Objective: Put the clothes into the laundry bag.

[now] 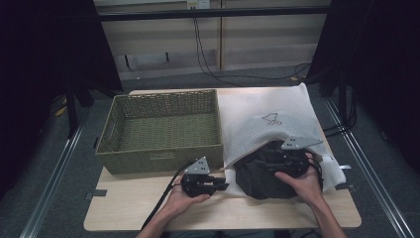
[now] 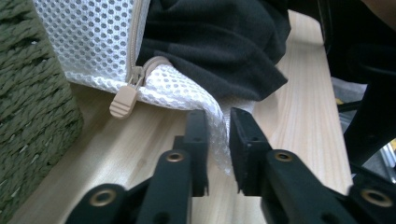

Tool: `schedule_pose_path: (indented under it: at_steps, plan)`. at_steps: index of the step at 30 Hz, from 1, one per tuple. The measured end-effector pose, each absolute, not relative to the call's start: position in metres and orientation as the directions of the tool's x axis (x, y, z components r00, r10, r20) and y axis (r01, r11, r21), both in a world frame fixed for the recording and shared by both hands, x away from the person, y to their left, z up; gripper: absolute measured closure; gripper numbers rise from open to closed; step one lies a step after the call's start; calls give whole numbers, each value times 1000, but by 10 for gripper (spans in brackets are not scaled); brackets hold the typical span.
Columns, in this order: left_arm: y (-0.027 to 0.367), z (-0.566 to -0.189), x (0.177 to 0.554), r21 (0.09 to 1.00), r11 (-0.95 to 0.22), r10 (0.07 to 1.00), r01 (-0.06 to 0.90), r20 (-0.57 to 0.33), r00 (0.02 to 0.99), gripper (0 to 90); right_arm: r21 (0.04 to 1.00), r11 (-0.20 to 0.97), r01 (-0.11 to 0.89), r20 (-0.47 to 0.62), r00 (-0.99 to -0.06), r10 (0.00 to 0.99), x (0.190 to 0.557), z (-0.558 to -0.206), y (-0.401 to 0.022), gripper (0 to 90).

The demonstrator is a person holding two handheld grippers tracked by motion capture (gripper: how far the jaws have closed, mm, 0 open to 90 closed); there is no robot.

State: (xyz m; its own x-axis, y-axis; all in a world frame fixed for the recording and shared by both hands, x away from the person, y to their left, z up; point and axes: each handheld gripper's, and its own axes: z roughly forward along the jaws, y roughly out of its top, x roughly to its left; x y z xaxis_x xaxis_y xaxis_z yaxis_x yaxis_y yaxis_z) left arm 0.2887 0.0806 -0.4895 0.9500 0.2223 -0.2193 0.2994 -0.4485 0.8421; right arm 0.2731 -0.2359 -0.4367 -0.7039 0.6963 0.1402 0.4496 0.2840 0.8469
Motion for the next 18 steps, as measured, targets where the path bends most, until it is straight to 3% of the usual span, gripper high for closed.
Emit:
schedule_pose_path:
  at_steps: [4, 10, 18]
  plan:
    - [78, -490, 288, 849, -439, 257, 296, -197, 946, 583, 829, 320, 460, 122, -705, 698, 255, -440, -247, 344]
    - [71, -496, 289, 824, -467, 293, 320, -198, 935, 436, 805, 340, 487, 134, -706, 695, 238, -457, -260, 203]
    - [63, -504, 289, 792, -501, 327, 348, -199, 924, 461, 757, 447, 476, 86, -752, 654, 236, -494, -244, 95]
